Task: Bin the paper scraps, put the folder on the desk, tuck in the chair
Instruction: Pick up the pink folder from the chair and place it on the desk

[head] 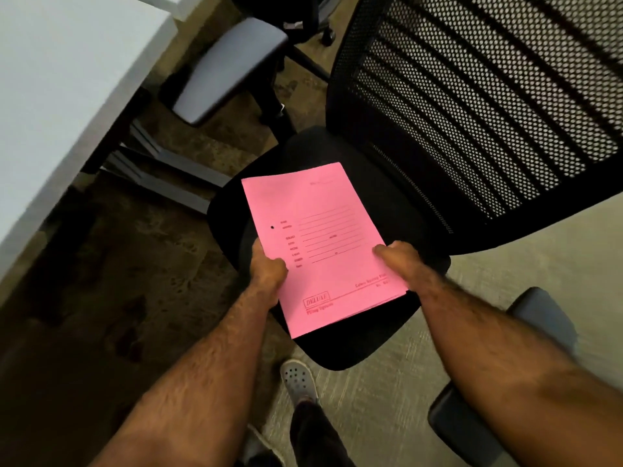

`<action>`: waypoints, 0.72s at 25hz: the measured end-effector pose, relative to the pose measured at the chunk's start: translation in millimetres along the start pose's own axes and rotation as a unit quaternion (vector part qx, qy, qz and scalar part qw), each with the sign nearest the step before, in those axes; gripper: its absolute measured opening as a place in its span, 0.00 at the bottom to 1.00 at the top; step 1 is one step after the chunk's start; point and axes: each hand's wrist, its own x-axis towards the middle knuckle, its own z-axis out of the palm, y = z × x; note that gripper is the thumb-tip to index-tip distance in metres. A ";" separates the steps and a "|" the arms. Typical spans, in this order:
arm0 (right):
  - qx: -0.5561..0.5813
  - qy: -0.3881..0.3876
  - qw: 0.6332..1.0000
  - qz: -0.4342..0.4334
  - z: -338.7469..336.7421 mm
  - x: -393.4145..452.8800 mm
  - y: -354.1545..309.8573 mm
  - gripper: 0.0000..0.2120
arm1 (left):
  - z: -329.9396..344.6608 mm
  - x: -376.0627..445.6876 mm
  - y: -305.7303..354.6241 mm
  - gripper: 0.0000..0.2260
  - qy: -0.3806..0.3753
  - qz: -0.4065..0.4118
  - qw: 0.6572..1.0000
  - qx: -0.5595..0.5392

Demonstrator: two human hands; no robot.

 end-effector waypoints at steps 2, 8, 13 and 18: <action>-0.004 0.007 1.000 -0.016 5.5 -24.3 -3.2 0.11 | -15.4 -16.0 7.3 0.16 -0.001 0.006 1.000 0.001; 0.004 0.074 0.994 -0.079 12.1 -110.3 1.5 0.05 | -63.1 -82.6 23.3 0.16 -0.009 0.039 0.999 0.023; 0.059 0.142 0.981 -0.121 8.1 -183.2 -5.3 0.04 | -103.0 -136.0 44.6 0.16 -0.033 0.084 0.996 0.012; 0.131 0.122 0.966 -0.189 10.2 -246.2 -39.6 0.05 | -156.9 -172.4 71.2 0.17 -0.020 0.123 0.992 -0.020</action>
